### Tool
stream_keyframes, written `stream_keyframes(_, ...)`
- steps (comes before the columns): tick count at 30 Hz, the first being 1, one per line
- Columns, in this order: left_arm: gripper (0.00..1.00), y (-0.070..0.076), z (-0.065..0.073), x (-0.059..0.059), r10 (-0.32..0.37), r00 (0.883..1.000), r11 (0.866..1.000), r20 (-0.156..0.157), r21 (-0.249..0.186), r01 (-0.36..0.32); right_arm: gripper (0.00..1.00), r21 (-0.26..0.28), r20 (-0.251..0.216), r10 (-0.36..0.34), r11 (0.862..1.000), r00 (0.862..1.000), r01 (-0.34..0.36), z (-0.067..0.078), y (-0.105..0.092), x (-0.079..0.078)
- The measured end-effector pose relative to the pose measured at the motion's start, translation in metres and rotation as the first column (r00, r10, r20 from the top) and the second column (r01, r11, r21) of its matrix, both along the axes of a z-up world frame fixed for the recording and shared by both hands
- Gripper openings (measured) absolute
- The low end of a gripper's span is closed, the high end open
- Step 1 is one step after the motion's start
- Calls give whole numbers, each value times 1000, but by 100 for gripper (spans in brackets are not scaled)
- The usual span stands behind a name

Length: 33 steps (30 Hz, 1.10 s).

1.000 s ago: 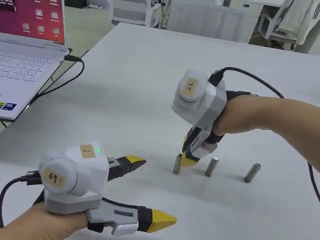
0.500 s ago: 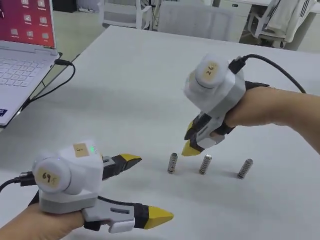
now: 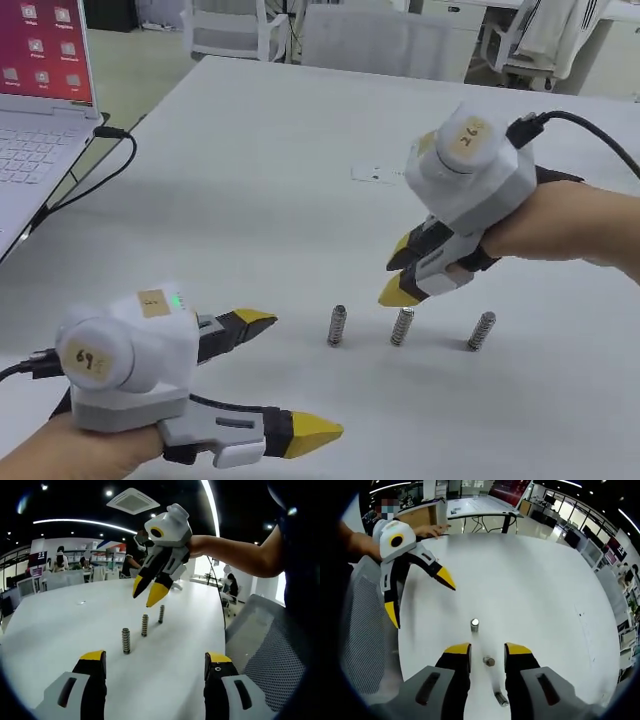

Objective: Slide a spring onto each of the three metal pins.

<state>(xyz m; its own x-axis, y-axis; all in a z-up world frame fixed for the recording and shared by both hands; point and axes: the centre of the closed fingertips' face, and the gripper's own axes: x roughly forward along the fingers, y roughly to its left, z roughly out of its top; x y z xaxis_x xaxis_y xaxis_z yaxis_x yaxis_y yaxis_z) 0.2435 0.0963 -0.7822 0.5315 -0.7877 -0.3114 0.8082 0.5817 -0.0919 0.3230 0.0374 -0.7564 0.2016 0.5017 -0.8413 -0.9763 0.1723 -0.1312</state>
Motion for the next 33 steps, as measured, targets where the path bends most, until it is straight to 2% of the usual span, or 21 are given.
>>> stream_keyframes(7,77,-1,1,1,-2,1000,1000,0,-1,2,26,74,29,-58,996,998,56,10,-13,-2)
stream_keyframes(17,78,-2,5,2,4,1000,1000,4,-5,-4,27,149,44,-129,981,991,121,14,-36,-11)
stream_keyframes(21,78,0,8,2,12,1000,1000,6,-4,-12,30,232,40,-165,961,986,151,25,-42,-17)
stream_keyframes(28,78,0,12,1,17,1000,1000,10,1,-17,32,271,67,-221,942,973,196,32,-68,-24)
stream_keyframes(33,78,-1,14,0,18,1000,1000,12,3,-18,35,320,60,-271,917,961,238,35,-85,-29)
